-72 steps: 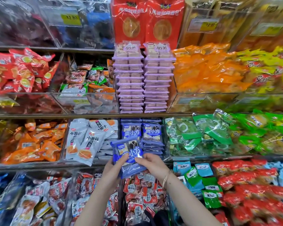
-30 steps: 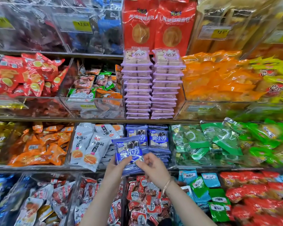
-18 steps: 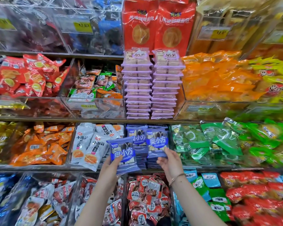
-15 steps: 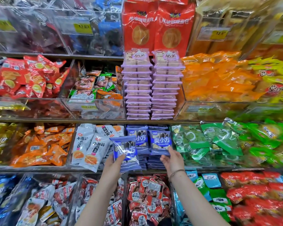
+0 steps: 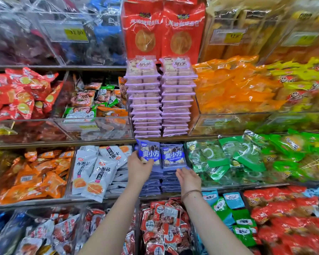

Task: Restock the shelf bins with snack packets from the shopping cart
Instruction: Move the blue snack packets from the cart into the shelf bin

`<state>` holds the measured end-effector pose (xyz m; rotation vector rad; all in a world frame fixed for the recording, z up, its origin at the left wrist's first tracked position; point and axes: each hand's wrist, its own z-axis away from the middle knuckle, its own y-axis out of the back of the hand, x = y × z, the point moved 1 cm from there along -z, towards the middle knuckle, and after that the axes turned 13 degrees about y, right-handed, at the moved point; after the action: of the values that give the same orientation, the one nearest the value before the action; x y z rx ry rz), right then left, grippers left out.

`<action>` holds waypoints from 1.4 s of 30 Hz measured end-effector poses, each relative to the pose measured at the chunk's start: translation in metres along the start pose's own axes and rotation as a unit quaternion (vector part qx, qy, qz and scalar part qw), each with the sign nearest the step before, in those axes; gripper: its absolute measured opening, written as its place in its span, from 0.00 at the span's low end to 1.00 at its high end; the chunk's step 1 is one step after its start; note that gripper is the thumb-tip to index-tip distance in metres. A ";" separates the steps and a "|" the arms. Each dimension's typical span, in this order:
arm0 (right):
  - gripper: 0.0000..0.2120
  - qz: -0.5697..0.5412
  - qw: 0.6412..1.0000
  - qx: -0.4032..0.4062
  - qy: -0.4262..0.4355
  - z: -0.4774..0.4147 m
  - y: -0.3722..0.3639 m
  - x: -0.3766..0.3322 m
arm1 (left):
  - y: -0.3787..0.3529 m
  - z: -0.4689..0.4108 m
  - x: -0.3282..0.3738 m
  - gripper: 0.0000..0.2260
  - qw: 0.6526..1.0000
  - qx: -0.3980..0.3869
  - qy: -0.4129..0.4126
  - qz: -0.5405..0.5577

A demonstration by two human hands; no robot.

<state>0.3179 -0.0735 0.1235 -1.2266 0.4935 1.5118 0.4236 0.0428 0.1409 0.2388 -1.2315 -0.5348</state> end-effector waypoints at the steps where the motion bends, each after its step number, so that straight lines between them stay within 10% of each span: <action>1: 0.17 0.000 1.000 -0.005 -0.003 -0.002 0.001 0.000 | 0.000 -0.001 -0.001 0.27 0.998 0.041 -0.017 -0.050; 3: 0.17 -0.015 1.000 -0.005 -0.009 0.000 0.002 -0.001 | 0.000 0.000 -0.004 0.35 0.984 0.100 -0.042 -0.141; 7: 0.18 -0.037 0.999 -0.016 -0.032 0.006 0.005 0.001 | -0.007 0.008 -0.011 0.20 0.927 0.143 -0.200 -0.282; 14: 0.15 0.225 0.960 -0.146 0.076 0.024 0.041 0.005 | -0.007 -0.002 -0.023 0.23 0.894 0.093 -0.254 -0.357; 19: 0.22 0.532 0.692 -0.231 0.429 0.014 0.028 -0.010 | -0.009 -0.009 -0.018 0.24 0.890 0.061 -0.253 -0.374; 22: 0.29 0.669 0.531 -0.260 0.450 -0.013 0.004 -0.012 | -0.007 -0.017 -0.018 0.23 0.884 0.056 -0.256 -0.387; 25: 0.24 0.710 0.465 -0.271 0.454 -0.031 -0.004 -0.008 | -0.004 -0.021 -0.020 0.23 0.868 0.068 -0.262 -0.417; 30: 0.24 0.696 0.480 -0.277 0.457 -0.036 0.001 -0.008 | 0.001 -0.018 -0.013 0.24 0.862 0.091 -0.272 -0.417; 37: 0.16 0.457 0.742 -0.290 0.395 0.017 0.042 0.012 | 0.034 0.031 -0.030 0.12 0.987 0.093 -0.093 0.096; 42: 0.24 0.419 0.810 -0.324 0.253 0.026 0.036 0.036 | 0.021 0.065 -0.082 0.13 0.997 0.015 -0.060 0.046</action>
<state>0.2785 -0.0476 0.0912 -2.1603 1.0179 2.1949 0.3494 0.1097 0.1043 0.1768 -1.3618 -0.4561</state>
